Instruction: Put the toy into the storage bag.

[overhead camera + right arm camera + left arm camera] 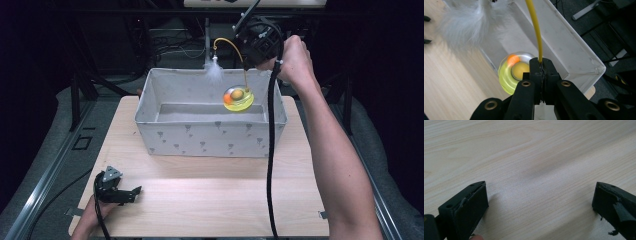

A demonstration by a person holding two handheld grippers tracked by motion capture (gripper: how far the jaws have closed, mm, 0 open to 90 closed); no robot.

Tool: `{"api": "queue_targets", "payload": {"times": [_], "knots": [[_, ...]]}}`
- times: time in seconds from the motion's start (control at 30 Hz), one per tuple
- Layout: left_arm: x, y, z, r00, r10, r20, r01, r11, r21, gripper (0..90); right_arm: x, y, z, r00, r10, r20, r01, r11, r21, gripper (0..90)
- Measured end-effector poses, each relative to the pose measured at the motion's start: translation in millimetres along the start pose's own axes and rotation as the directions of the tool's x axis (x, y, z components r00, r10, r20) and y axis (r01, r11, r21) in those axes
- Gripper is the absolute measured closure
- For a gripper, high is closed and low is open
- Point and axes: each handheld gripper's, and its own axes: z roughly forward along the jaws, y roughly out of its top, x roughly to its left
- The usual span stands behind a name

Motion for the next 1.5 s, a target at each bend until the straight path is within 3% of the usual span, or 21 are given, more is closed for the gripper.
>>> {"api": "queue_targets", "payload": {"times": [0.5, 0.87, 1.1, 1.5], "knots": [[0.0, 0.0, 0.0, 1.0000, 0.000, 0.000, 0.000, 1.0000, 0.000, 0.3, -26.4, -7.4, 20.4, 0.9957, 0.093, 0.008, -0.093, 0.996, 0.014, 88.8], [0.0, 0.0, 0.0, 1.0000, 0.000, 0.000, 0.000, 1.0000, 0.000, 0.3, -41.1, -20.1, 48.7, 0.9919, 0.127, 0.010, -0.127, 0.989, 0.070, 88.7], [0.0, 0.0, 0.0, 1.0000, 0.000, 0.000, 0.000, 1.0000, 0.000, 0.3, -44.9, -28.1, 63.5, 0.9896, 0.143, 0.010, -0.144, 0.986, 0.089, 88.7], [0.0, 0.0, 0.0, 1.0000, 0.000, 0.000, 0.000, 1.0000, 0.000, 0.3, -45.9, -47.9, 90.2, 0.9841, 0.175, -0.028, -0.171, 0.979, 0.111, 88.8]]}}
